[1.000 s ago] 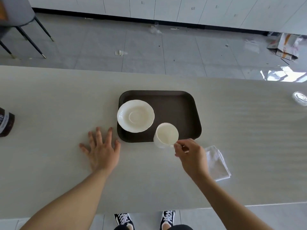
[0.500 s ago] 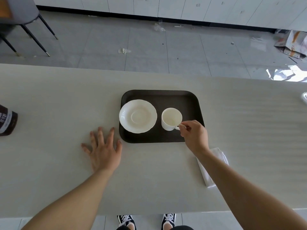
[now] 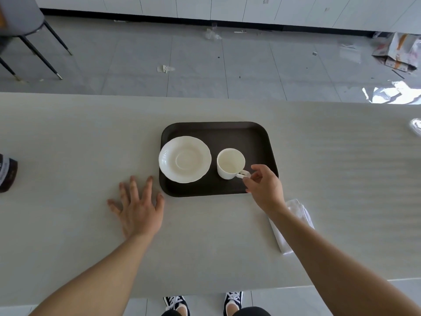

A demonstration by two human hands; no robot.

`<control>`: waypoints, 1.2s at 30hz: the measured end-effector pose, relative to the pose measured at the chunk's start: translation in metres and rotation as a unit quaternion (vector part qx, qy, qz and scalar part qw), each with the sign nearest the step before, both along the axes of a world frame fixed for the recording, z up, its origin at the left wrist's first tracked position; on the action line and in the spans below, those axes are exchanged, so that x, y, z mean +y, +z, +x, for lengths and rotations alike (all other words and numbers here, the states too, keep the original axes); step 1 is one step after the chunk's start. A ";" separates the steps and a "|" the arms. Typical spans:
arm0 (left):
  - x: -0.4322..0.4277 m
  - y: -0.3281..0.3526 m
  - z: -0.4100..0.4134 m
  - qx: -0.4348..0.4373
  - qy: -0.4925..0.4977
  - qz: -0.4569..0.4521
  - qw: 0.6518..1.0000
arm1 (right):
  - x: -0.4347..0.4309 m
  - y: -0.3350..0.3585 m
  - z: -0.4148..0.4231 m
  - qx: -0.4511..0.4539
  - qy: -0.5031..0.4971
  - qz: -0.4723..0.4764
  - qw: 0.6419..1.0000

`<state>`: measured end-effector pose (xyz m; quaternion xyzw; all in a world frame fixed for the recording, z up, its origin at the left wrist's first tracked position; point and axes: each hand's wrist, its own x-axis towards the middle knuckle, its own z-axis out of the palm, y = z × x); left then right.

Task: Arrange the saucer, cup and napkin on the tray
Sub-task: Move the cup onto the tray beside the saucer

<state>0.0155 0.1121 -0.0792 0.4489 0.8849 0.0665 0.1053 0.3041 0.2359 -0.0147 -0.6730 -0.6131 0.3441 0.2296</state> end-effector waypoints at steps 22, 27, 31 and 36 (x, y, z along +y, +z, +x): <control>-0.001 -0.005 -0.002 0.006 0.001 -0.003 1.000 | -0.069 0.000 0.143 -0.260 -0.062 -0.053 0.962; -0.001 -0.006 -0.003 0.007 0.000 -0.005 1.000 | -0.074 -0.002 0.145 -0.295 -0.048 -0.133 0.945; -0.001 -0.008 -0.005 0.010 -0.002 -0.009 1.000 | -0.071 0.002 0.142 -0.294 -0.035 -0.169 0.940; -0.002 -0.009 -0.006 0.013 -0.003 -0.009 1.000 | -0.069 0.005 0.138 -0.289 -0.036 -0.185 0.939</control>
